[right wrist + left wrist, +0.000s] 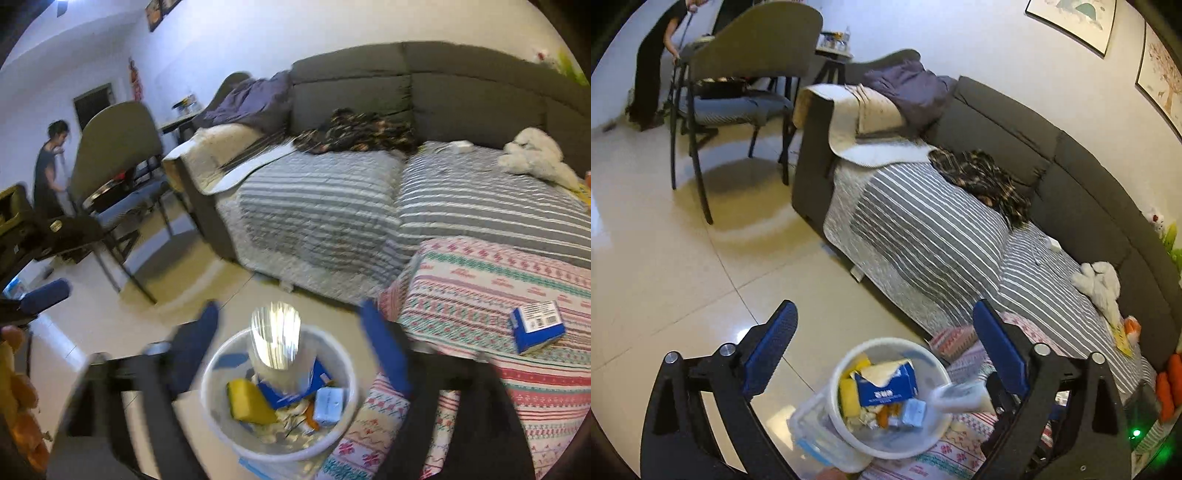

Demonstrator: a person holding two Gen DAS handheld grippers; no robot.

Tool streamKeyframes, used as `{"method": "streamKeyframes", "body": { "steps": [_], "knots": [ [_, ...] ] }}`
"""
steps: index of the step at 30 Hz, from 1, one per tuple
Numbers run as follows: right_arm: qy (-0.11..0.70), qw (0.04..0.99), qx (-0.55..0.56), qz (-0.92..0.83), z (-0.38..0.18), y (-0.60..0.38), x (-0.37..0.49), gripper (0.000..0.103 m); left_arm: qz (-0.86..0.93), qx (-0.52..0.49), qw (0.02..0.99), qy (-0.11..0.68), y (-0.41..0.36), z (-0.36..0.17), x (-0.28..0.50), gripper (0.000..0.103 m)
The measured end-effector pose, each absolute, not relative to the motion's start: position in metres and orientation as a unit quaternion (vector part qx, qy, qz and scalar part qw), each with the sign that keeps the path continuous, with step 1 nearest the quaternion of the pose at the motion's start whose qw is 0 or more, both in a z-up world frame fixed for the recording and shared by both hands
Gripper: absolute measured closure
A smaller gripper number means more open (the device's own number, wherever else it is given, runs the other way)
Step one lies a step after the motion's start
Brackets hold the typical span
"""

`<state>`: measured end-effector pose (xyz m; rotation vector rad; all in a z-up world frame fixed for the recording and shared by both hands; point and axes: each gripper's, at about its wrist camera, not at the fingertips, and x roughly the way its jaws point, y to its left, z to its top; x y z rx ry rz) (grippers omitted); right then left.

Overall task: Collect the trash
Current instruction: 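Carry box and bottle to the white bin and open both tools, then move the left tool back over the table toward the small blue-white box, then grasp the small blue-white box with the left tool and lift it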

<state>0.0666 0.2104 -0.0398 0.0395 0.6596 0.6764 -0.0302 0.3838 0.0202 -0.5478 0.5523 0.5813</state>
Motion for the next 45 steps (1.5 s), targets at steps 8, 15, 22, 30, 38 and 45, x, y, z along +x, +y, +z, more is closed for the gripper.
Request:
{"method": "streamKeyframes", "body": {
  "steps": [8,15,22,30,38,45],
  "knots": [
    [0.313,0.913,0.016,0.261,-0.027,0.182,0.077,0.007,0.310,-0.201,0.890,0.267,0.360,0.022,-0.018,0.007],
    [0.326,0.927,-0.001,0.186,-0.029,0.123,0.088,0.007,0.302,-0.129,0.904,0.275,0.314,0.020,0.009,0.007],
    [0.335,0.933,-0.030,0.124,-0.043,0.041,0.094,0.007,0.221,-0.109,0.916,0.316,0.263,0.002,0.049,0.007],
    [0.347,0.936,-0.028,0.056,-0.054,-0.061,0.099,0.007,0.096,-0.020,0.917,0.387,0.163,-0.041,0.104,0.007],
    [0.375,0.927,0.004,0.010,-0.069,-0.142,0.112,0.007,-0.016,0.109,0.887,0.449,0.075,-0.107,0.142,0.007],
    [0.365,0.930,0.035,-0.013,-0.056,-0.177,0.121,0.007,-0.065,0.237,0.833,0.495,0.021,-0.140,0.214,0.007]
  ]
}}
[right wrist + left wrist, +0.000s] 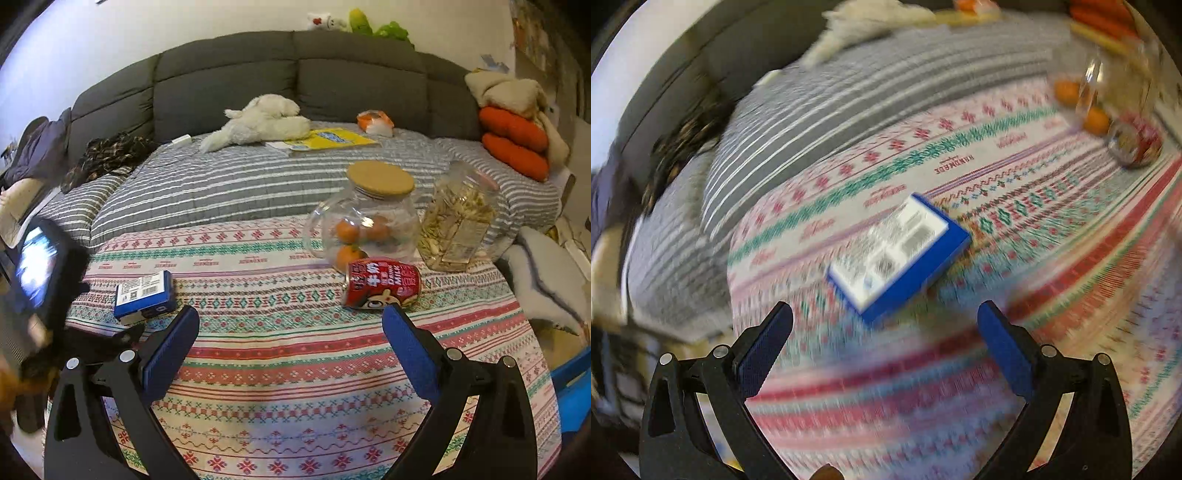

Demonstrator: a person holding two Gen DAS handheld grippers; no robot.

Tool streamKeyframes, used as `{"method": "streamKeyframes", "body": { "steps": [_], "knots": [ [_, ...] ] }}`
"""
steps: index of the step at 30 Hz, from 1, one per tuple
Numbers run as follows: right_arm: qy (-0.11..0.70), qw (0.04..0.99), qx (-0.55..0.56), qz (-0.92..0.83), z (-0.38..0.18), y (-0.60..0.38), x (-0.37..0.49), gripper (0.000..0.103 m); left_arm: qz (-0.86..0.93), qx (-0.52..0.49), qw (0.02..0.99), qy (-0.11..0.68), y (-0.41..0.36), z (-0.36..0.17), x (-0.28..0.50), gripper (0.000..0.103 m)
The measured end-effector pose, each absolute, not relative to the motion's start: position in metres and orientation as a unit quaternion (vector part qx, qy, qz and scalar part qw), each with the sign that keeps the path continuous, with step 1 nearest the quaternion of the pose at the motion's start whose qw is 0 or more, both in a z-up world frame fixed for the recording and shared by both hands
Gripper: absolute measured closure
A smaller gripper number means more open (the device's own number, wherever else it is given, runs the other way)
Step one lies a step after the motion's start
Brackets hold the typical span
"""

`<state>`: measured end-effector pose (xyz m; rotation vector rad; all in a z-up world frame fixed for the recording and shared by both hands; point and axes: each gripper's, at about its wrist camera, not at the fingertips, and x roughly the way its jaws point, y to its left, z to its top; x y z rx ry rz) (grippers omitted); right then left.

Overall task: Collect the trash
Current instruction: 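Grasp the small blue-white box with the left tool and lift it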

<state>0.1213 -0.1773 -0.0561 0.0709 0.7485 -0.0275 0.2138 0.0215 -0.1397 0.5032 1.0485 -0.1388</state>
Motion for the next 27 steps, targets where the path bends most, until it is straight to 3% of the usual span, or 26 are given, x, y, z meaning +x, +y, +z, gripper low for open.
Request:
{"method": "streamKeyframes", "body": {
  "steps": [8,9,11,12,13,27],
  "knots": [
    [0.380,0.924,0.044,-0.019,-0.061,-0.192,0.134,0.007,-0.116,0.291,0.771,0.554,0.008,-0.170,0.271,0.006],
    [0.380,0.924,0.044,-0.019,-0.061,-0.193,0.134,0.007,-0.123,0.276,0.772,0.559,0.012,-0.169,0.276,0.006],
    [0.380,0.924,0.044,-0.019,-0.061,-0.194,0.135,0.007,-0.137,0.241,0.768,0.577,0.021,-0.169,0.280,0.017],
    [0.380,0.924,0.044,-0.019,-0.061,-0.195,0.136,0.007,-0.154,0.214,0.766,0.586,0.026,-0.168,0.280,0.029],
    [0.381,0.923,0.045,-0.018,-0.061,-0.196,0.136,0.007,-0.155,0.203,0.768,0.588,0.030,-0.167,0.279,0.033],
    [0.367,0.929,0.049,0.017,-0.047,-0.175,0.118,0.007,-0.112,-0.004,0.838,0.534,0.101,-0.125,0.154,0.036]
  ]
}}
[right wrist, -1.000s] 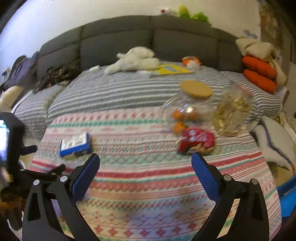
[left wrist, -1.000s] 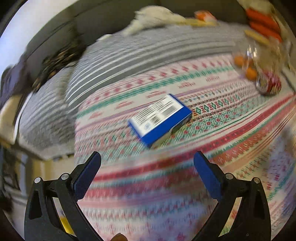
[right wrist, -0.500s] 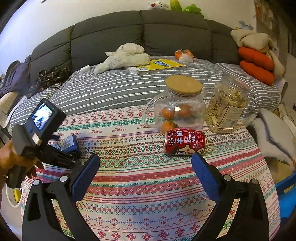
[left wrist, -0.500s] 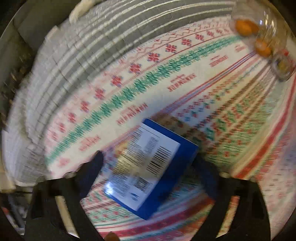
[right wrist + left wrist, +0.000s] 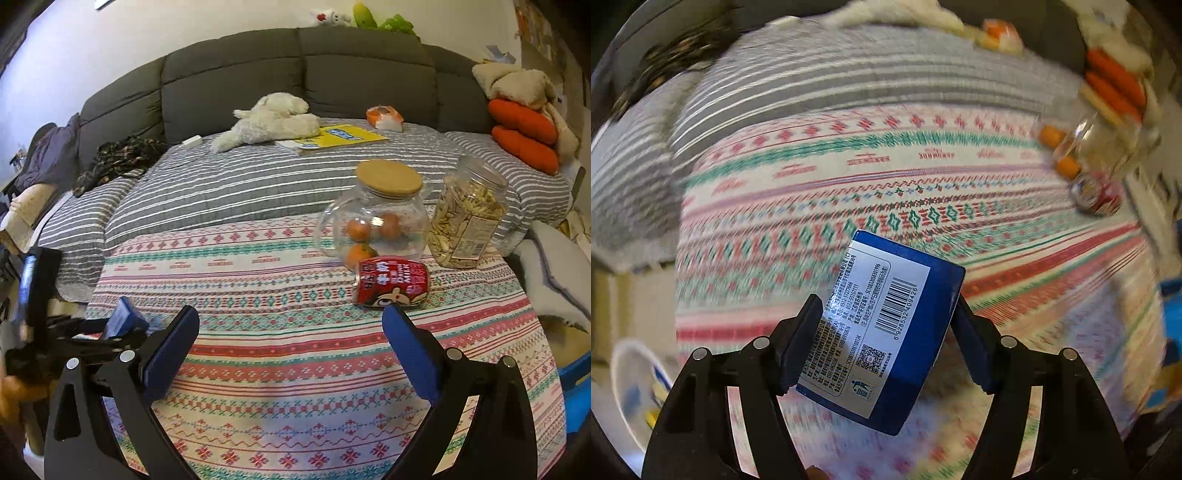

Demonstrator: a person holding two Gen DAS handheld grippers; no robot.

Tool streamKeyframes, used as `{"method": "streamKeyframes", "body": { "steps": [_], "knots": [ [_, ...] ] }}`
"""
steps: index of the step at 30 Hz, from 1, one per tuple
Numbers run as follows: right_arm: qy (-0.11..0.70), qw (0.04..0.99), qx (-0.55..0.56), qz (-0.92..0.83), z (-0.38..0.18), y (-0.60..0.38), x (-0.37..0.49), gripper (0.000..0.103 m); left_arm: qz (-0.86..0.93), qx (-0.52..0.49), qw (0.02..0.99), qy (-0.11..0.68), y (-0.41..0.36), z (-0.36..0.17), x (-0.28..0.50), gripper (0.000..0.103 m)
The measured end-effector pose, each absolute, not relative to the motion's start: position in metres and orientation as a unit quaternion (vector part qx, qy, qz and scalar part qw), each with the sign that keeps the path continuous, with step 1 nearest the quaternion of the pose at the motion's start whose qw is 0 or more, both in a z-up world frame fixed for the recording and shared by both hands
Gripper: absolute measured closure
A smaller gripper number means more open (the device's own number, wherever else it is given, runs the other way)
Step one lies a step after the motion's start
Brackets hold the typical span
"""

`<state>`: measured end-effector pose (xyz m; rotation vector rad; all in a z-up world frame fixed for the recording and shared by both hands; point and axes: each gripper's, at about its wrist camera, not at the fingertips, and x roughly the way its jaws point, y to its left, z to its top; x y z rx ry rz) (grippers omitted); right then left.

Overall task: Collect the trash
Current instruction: 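Grasp the small blue-white box with the left tool and lift it, then carry the small box to the white bin and open the left tool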

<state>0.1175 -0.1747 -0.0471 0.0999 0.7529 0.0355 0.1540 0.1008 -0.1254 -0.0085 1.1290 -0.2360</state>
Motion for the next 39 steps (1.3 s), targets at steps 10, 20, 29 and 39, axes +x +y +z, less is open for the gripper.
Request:
{"method": "streamKeyframes", "body": {
  "steps": [10,20,29,39],
  "knots": [
    [0.344,0.937,-0.001,0.064,-0.042,-0.123,0.082,0.007,-0.019,-0.131,0.891,0.435,0.151,-0.068,0.086,0.035],
    [0.326,0.938,-0.011,0.117,-0.043,-0.077,0.059,0.007,0.171,-0.208,0.877,0.398,0.269,-0.065,0.060,0.017],
    [0.278,0.953,0.032,0.115,-0.022,-0.079,0.056,0.007,0.229,-0.170,0.915,0.286,0.237,-0.011,0.031,0.007],
    [0.259,0.959,0.071,0.092,-0.005,-0.101,0.063,0.007,0.199,-0.109,0.948,0.222,0.148,0.016,0.027,0.007]
  ]
}}
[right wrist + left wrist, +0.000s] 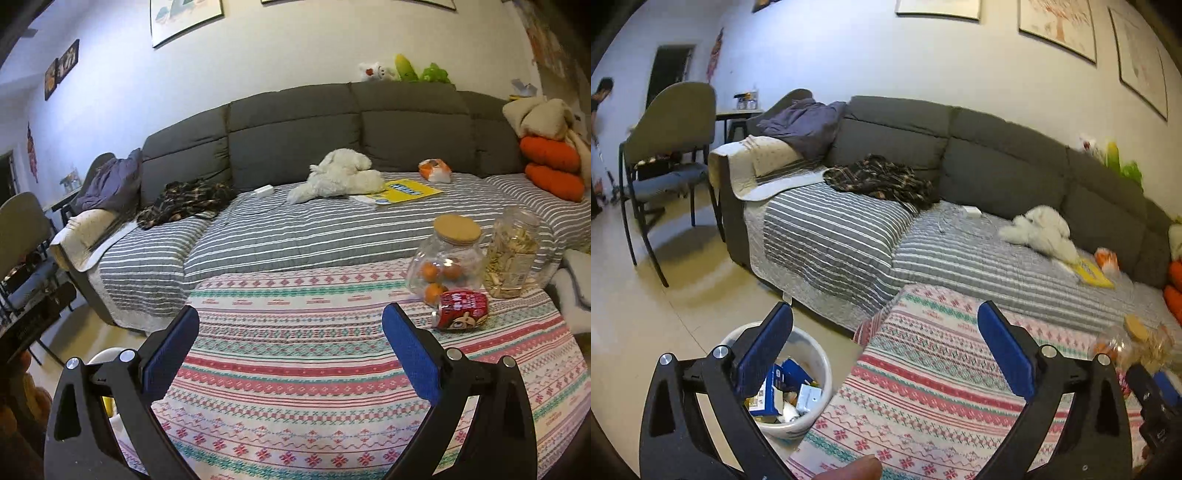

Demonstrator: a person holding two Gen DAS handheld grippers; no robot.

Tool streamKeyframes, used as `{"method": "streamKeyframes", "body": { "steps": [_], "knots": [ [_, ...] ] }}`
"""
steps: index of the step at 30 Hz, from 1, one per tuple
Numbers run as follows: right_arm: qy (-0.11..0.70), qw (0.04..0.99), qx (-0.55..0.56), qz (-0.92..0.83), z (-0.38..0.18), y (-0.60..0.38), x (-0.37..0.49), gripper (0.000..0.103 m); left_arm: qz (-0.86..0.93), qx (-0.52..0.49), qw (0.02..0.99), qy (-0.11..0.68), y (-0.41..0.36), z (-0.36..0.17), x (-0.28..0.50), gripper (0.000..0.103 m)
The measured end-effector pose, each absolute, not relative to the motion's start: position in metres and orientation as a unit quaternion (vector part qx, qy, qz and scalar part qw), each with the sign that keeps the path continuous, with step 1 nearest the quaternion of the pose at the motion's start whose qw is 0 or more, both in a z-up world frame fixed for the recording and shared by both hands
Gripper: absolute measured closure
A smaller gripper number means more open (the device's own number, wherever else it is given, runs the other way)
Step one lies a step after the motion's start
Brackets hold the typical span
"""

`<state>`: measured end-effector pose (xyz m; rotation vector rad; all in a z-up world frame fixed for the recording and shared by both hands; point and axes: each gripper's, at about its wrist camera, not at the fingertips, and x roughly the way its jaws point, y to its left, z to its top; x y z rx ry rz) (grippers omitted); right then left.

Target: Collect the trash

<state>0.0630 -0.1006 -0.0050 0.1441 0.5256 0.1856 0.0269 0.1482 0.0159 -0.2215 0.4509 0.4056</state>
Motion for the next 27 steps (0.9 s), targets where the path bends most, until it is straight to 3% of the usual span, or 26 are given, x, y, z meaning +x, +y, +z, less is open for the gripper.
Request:
{"method": "streamKeyframes", "body": {
  "steps": [8,27],
  "knots": [
    [0.242,0.967,0.059,0.051,-0.006,-0.110,0.062,0.007,0.197,-0.056,0.951,0.231,0.114,0.014,0.030,0.007],
    [0.204,0.978,0.045,0.023,-0.006,-0.107,0.054,0.007,0.166,-0.054,0.956,0.237,0.104,0.014,0.022,0.007]
  ]
}}
